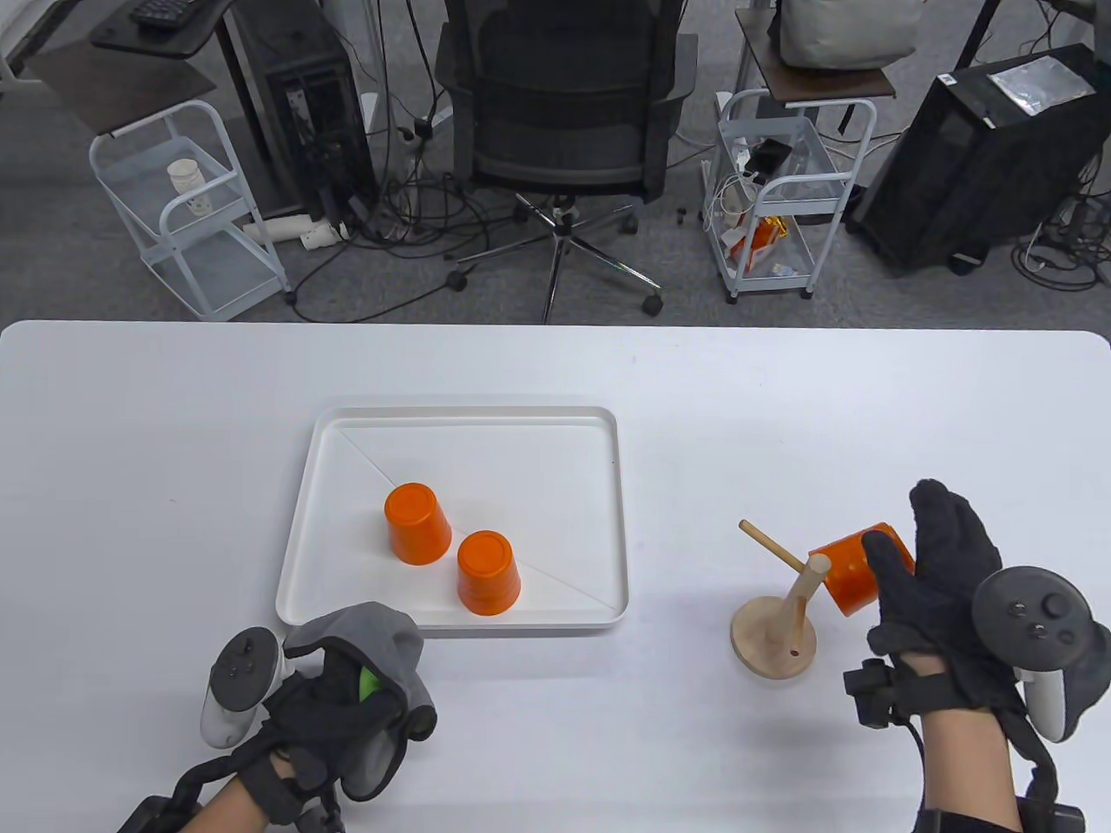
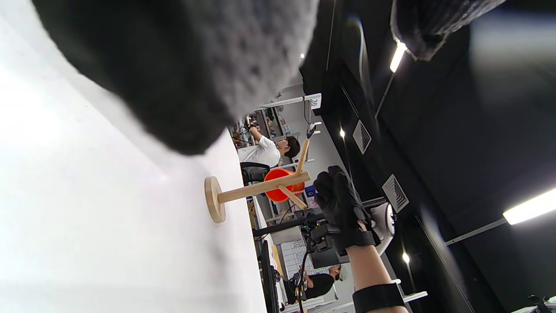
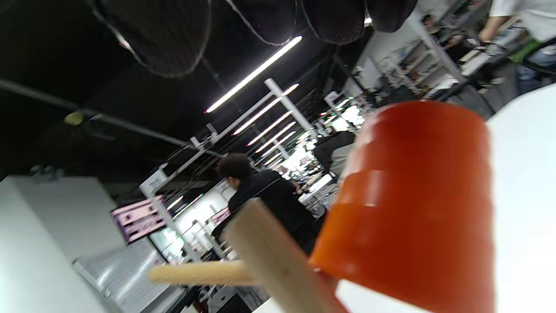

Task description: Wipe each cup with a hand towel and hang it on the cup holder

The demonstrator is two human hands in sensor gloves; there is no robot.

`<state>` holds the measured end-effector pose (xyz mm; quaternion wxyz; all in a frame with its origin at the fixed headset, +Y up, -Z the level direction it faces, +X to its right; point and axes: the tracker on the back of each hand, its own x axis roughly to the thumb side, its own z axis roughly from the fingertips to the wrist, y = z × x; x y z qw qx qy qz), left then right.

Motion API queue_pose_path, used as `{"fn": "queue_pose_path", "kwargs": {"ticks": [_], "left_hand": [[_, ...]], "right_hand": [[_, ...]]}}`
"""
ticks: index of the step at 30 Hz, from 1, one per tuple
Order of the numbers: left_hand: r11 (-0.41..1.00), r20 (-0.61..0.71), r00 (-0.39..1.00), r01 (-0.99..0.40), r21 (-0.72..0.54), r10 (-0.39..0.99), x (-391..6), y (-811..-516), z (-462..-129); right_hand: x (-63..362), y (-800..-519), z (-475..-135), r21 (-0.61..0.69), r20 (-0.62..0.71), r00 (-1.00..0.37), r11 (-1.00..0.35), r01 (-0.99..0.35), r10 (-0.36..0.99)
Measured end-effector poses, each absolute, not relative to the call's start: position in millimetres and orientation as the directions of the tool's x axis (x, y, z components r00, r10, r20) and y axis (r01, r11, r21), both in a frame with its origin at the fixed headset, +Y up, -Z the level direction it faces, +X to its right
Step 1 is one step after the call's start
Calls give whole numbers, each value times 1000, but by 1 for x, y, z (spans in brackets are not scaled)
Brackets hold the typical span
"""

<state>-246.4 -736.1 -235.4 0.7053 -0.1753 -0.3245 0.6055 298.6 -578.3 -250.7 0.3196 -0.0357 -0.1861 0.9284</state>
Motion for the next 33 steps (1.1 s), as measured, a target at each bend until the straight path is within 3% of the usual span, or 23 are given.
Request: {"fn": "queue_pose_path", "kwargs": {"ticks": [7,13,18,33], "left_hand": [[210,253,56,-740,-638,966,-247,-736,-235],[211,256,54,-739,-640,965,-247,-736,-235],[213,256,54,-732,-647,965,-247,-737,-235],[213,261,48,-727,-652,964,-247,-737,-236]], "right_hand": [[225,-554,-245,-295,220,-902,-857,-424,371],[162,-555,-254,-217,349,-904,-917,-333,246],[106,-568,-265,-149,445,-887,-967,-206,120],[-15,-627,-313,24,609,-791,-998,-51,55]]}}
